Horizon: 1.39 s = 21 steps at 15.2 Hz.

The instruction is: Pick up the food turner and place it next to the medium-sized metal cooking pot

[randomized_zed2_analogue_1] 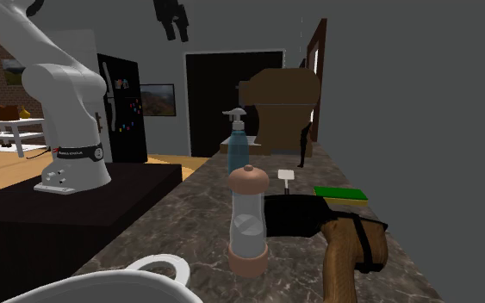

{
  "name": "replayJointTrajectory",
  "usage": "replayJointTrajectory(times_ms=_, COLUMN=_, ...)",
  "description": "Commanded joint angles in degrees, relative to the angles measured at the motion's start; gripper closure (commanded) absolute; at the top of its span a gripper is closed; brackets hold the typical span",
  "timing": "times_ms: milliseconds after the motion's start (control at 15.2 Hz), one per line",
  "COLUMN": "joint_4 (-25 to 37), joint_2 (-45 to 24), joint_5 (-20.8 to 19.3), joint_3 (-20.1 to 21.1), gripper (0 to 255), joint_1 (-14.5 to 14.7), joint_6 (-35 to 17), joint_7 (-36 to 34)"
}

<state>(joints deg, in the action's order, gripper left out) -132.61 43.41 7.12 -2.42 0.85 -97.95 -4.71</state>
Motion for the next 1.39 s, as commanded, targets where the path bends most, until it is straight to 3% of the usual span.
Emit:
replayJointTrajectory(times_ms=0, joint_4=0.0, joint_2=0.0, joint_5=0.0, joint_3=0.0, gripper=0, joint_1=0.0, joint_6=0.0, joint_7=0.0)
replayJointTrajectory(times_ms=726, joint_4=-2.87, joint_2=-15.43, joint_5=2.34, joint_3=13.71, gripper=0, joint_1=-4.8, joint_6=-18.81, joint_7=-27.69)
replayJointTrajectory(times_ms=1056, joint_4=-0.08, joint_2=-25.83, joint_5=-0.02, joint_3=18.93, gripper=0, joint_1=-7.63, joint_6=-25.87, joint_7=-41.24)
replayJointTrajectory(times_ms=1320, joint_4=3.68, joint_2=-35.06, joint_5=-4.15, joint_3=21.92, gripper=0, joint_1=-9.62, joint_6=-30.23, joint_7=-52.9)
